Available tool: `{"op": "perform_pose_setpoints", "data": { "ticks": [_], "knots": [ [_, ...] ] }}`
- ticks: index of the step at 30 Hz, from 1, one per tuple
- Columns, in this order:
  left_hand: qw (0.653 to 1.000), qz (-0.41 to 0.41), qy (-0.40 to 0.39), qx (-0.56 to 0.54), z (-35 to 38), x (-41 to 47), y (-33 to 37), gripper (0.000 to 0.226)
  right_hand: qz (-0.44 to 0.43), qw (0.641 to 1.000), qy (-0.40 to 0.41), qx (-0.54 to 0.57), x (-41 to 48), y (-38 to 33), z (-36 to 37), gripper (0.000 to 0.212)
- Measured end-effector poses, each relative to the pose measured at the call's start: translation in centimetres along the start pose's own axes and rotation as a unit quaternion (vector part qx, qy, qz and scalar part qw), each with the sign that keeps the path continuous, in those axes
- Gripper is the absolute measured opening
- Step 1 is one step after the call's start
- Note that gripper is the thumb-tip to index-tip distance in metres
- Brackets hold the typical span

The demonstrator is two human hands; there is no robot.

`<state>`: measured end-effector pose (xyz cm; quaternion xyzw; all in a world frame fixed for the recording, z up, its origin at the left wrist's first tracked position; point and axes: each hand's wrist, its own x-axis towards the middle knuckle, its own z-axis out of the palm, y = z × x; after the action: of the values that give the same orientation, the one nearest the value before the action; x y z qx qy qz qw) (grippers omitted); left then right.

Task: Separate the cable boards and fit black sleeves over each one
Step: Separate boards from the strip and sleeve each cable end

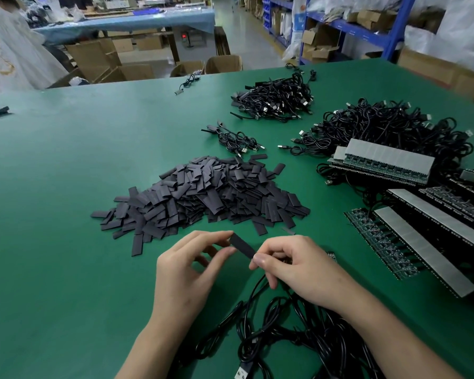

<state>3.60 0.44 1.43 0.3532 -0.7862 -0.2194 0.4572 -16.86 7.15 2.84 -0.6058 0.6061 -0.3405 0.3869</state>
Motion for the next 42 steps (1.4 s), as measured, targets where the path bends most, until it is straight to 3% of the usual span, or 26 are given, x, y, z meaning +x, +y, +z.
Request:
{"op": "perform_pose_setpoints", "data": {
  "ticks": [11,18,22,27,31,35,38,42],
  "knots": [
    [0.999,-0.007,-0.044,0.005,-0.2,-0.1,-0.2,0.024,0.003,1.000,0.023,-0.006,0.1,0.1,0.1,0.025],
    [0.994,-0.091,-0.034,-0.048,0.0,-0.1,0.3,0.024,0.001,0.999,0.036,-0.013,0.1,0.2,0.2,0.020],
    [0.953,-0.219,-0.011,-0.211,0.9,-0.1,0.9,0.018,-0.009,0.999,0.035,-0.014,0.0,0.0,0.6,0.018],
    [0.893,-0.288,-0.006,-0.346,0.9,0.1,0.8,0.019,-0.018,0.999,0.032,-0.004,0.0,-0.1,0.6,0.010],
    [0.857,-0.312,0.053,-0.406,0.1,0.6,0.1,0.020,-0.035,0.998,0.032,-0.034,-0.1,0.3,-0.3,0.033],
    [0.818,-0.336,0.101,-0.456,-0.4,0.8,-0.6,0.018,-0.061,0.991,-0.037,-0.109,-0.1,0.6,-0.3,0.040],
    [0.812,-0.336,0.107,-0.465,-0.4,0.7,-0.8,0.020,-0.073,0.991,-0.052,-0.100,-0.2,0.6,-0.1,0.032],
    [0.827,-0.332,0.102,-0.443,-0.4,0.8,-0.7,0.021,-0.041,0.997,-0.059,0.008,-0.3,0.0,-0.7,0.023]
  ]
}}
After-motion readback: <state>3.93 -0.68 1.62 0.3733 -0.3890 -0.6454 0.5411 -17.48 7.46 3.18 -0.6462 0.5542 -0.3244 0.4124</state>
